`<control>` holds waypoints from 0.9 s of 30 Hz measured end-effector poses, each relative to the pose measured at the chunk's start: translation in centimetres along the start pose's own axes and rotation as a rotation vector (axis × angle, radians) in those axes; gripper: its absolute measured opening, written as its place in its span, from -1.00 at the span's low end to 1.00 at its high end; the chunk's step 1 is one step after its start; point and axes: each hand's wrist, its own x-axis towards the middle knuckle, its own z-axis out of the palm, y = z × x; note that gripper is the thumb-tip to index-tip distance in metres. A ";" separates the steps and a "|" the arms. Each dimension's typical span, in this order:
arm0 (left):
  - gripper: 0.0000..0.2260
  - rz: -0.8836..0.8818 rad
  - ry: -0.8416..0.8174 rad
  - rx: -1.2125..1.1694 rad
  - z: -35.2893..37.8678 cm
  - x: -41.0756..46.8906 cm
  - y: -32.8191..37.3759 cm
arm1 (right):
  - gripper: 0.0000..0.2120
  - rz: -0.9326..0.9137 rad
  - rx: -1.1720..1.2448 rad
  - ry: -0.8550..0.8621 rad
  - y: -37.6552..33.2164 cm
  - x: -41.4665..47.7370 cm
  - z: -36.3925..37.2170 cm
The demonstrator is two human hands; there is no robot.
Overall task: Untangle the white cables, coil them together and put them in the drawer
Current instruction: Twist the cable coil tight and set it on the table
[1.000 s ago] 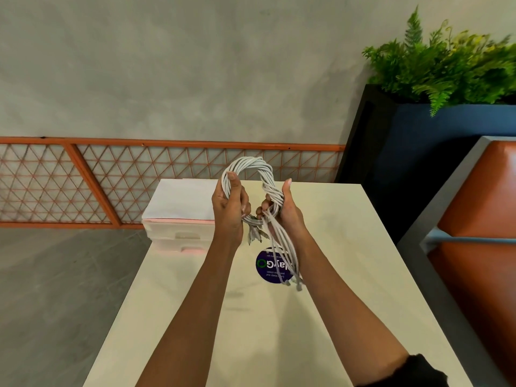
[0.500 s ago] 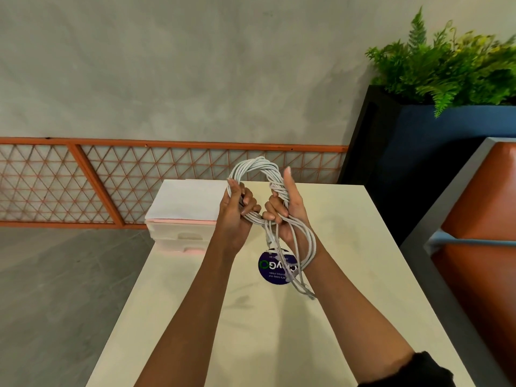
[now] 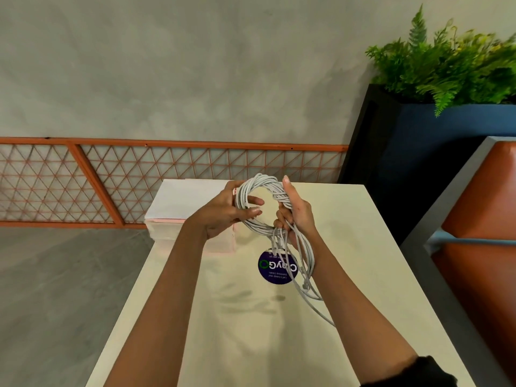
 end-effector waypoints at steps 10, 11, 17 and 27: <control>-0.72 0.093 0.126 0.359 2.2 0.6 -0.4 | -0.41 -0.010 -0.247 0.000 0.9 0.0 -0.3; -0.71 0.112 0.145 0.352 2.5 0.6 -0.7 | -0.39 0.005 -0.222 -0.020 0.9 0.1 -0.5; -0.65 0.287 0.269 0.404 2.8 0.7 -2.5 | -0.32 0.188 -0.001 -0.244 1.8 0.7 -1.2; -0.67 0.303 0.396 0.339 2.4 0.8 -3.1 | -0.72 0.083 -0.011 -0.525 1.8 0.1 -3.2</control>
